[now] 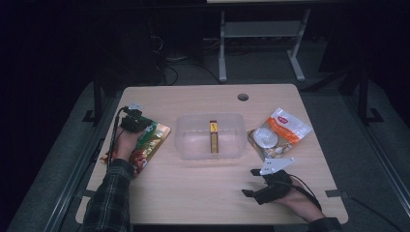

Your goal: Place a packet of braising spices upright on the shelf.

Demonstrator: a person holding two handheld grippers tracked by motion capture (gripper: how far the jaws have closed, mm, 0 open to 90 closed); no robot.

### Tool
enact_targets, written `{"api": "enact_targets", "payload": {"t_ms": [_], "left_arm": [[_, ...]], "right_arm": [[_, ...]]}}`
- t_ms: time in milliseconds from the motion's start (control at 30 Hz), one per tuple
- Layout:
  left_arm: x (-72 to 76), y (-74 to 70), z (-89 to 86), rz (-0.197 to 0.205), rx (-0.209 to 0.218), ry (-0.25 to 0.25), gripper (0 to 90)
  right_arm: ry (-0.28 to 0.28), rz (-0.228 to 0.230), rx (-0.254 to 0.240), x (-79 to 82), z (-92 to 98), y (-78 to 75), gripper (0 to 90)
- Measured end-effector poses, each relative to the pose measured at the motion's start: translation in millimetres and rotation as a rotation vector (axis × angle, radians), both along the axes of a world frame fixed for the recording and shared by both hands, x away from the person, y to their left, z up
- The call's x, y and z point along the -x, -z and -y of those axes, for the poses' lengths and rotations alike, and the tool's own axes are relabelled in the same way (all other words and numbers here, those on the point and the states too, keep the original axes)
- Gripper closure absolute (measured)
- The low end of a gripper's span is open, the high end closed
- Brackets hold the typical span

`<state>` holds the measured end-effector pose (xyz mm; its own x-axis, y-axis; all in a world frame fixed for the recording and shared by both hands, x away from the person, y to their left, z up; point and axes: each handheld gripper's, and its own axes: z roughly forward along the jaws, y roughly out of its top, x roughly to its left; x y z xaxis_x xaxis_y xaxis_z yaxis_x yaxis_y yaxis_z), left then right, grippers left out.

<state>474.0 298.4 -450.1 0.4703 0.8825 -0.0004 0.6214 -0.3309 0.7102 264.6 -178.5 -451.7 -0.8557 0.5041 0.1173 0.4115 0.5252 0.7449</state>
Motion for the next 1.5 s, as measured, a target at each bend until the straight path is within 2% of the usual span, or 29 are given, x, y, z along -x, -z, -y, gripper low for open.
{"api": "enact_targets", "payload": {"t_ms": [67,133,167,200,233,400,633,767,1000,1100,1233,1333,1367,1500], "left_arm": [[-3.3,1.8,1.3,0.004,0.005,-0.018,89.7],[-5.2,3.8,1.4,0.008,0.041,-0.026,89.7],[-6.4,7.3,1.2,-0.004,0.014,-0.029,89.7],[-6.4,7.3,1.2,-0.004,0.014,-0.029,89.7],[-7.5,12.0,1.2,-0.021,0.022,-0.029,89.7],[-8.8,14.2,3.9,-0.017,0.026,-0.030,89.7],[-9.6,17.2,4.2,-0.036,0.038,-0.035,89.8],[-6.5,15.0,3.6,-0.060,0.028,-0.010,89.9],[-2.0,13.3,10.1,-0.078,0.023,0.017,90.0],[2.6,13.0,13.1,-0.082,0.014,0.041,90.0],[10.6,12.6,16.0,-0.095,0.028,0.058,90.0],[16.8,11.6,19.2,-0.103,0.017,0.077,90.0],[21.2,10.9,20.8,-0.107,0.006,0.097,90.0],[27.5,10.2,23.0,-0.116,0.004,0.115,90.0]], "right_arm": [[0.000,0.002,0.002,-0.4,-0.3,-0.1,20.0],[-0.003,0.004,-0.002,-0.5,-0.7,-0.3,20.0],[-0.006,0.002,0.001,-0.2,-1.5,-0.5,20.1],[-0.006,0.002,0.003,-0.1,-1.6,-0.4,20.1],[-0.008,0.003,0.004,-0.2,-1.7,-0.1,20.1],[-0.002,-0.002,0.007,0.4,-1.4,-0.4,20.2],[-0.003,0.001,0.005,0.6,-0.5,-0.4,20.2],[-0.007,0.006,0.004,0.6,-0.4,-0.4,20.2],[-0.008,0.007,0.007,1.1,-0.8,-0.7,20.2],[-0.002,0.003,0.007,0.9,-0.6,-0.8,20.2],[-0.004,0.005,0.009,0.8,-0.6,-0.6,20.2],[-0.004,0.002,0.010,1.0,-0.9,-0.5,20.2],[-0.002,0.003,0.010,0.9,-1.0,-0.7,20.2],[0.003,0.004,0.007,0.4,-0.5,-0.9,20.2]]}}
